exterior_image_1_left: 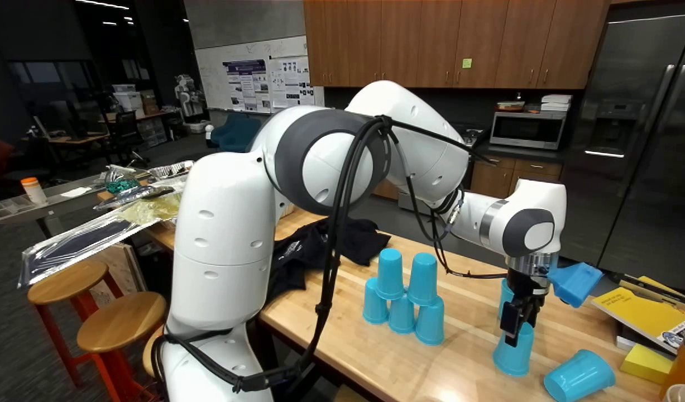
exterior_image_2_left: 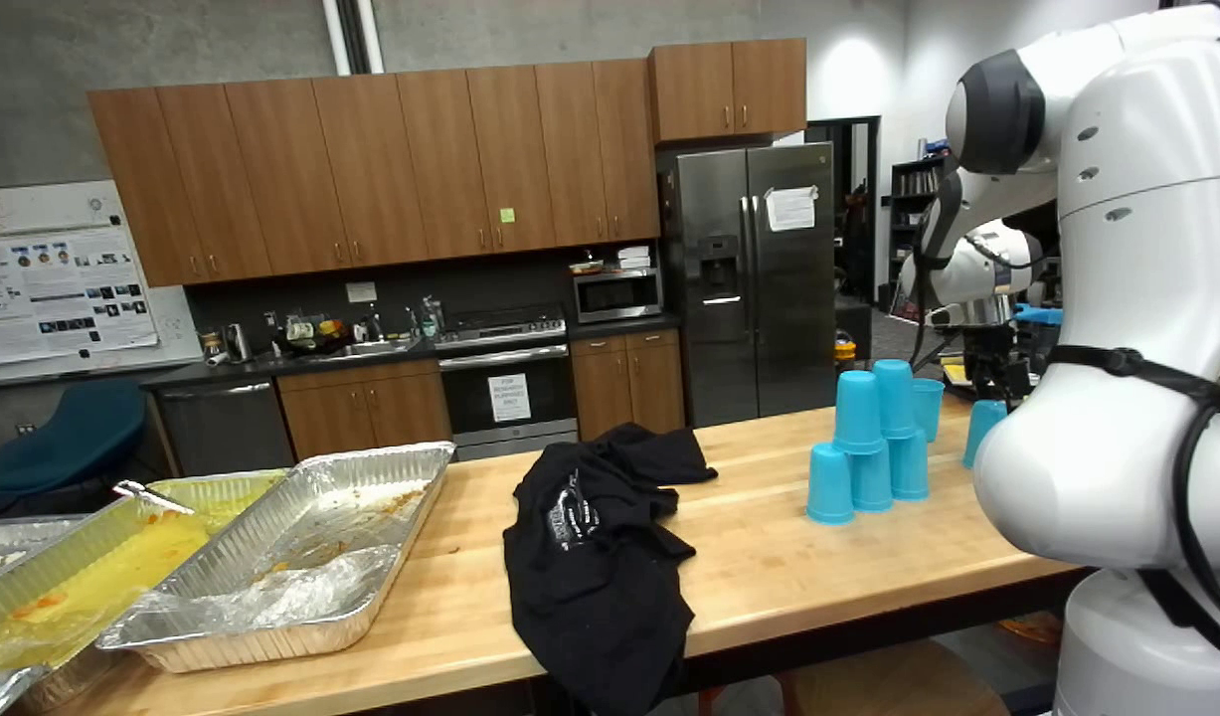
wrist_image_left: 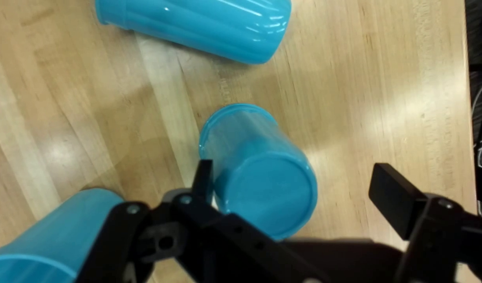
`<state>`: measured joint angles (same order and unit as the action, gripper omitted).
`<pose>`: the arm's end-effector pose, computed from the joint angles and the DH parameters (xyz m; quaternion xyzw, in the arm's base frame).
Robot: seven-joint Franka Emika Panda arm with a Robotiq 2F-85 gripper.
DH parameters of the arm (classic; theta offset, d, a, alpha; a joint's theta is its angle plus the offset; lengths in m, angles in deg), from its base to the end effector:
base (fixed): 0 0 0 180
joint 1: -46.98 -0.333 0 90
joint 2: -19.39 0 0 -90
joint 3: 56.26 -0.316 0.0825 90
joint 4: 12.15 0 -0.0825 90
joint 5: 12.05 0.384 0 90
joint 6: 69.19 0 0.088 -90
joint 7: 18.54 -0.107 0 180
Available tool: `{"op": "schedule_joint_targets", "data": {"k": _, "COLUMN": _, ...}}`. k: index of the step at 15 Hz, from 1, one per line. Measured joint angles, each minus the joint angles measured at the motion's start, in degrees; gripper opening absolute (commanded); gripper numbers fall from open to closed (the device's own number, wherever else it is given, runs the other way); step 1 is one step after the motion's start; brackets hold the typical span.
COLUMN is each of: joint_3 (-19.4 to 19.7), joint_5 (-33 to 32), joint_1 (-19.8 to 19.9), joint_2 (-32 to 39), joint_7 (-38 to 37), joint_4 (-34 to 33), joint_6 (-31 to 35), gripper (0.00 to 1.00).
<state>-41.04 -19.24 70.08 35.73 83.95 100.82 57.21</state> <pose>0.4718 -0.3709 0.3285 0.8205 0.5646 -0.0889 0.0087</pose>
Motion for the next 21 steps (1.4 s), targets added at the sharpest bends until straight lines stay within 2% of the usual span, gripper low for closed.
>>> {"op": "schedule_joint_targets", "data": {"k": 2, "joint_3": 0.0, "joint_5": 0.0, "joint_1": 0.0, "joint_2": 0.0, "joint_7": -0.2, "joint_4": 0.1, "joint_6": 0.1, "gripper": 1.00}}
{"op": "schedule_joint_targets", "data": {"k": 3, "joint_3": 0.0, "joint_5": 0.0, "joint_1": 0.0, "joint_2": 0.0, "joint_7": -0.2, "joint_4": 0.2, "joint_6": 0.2, "gripper": 0.75}}
{"op": "schedule_joint_targets", "data": {"k": 4, "joint_3": 0.0, "joint_5": 0.0, "joint_1": 0.0, "joint_2": 0.0, "joint_7": -0.3, "joint_4": 0.2, "joint_6": 0.2, "gripper": 0.74}}
{"op": "schedule_joint_targets", "data": {"k": 5, "joint_3": 0.0, "joint_5": 0.0, "joint_1": 0.0, "joint_2": 0.0, "joint_7": -0.3, "joint_4": 0.2, "joint_6": 0.2, "gripper": 0.68}}
{"op": "schedule_joint_targets", "data": {"k": 9, "joint_3": 0.0, "joint_5": 0.0, "joint_1": 0.0, "joint_2": 0.0, "joint_7": -0.3, "joint_4": 0.2, "joint_6": 0.3, "gripper": 0.38}}
{"op": "schedule_joint_targets", "data": {"k": 21, "joint_3": 0.5, "joint_5": -0.4, "joint_1": 0.2, "joint_2": -0.9, "joint_7": -0.4, "joint_4": -0.1, "joint_6": 0.5, "gripper": 0.38}}
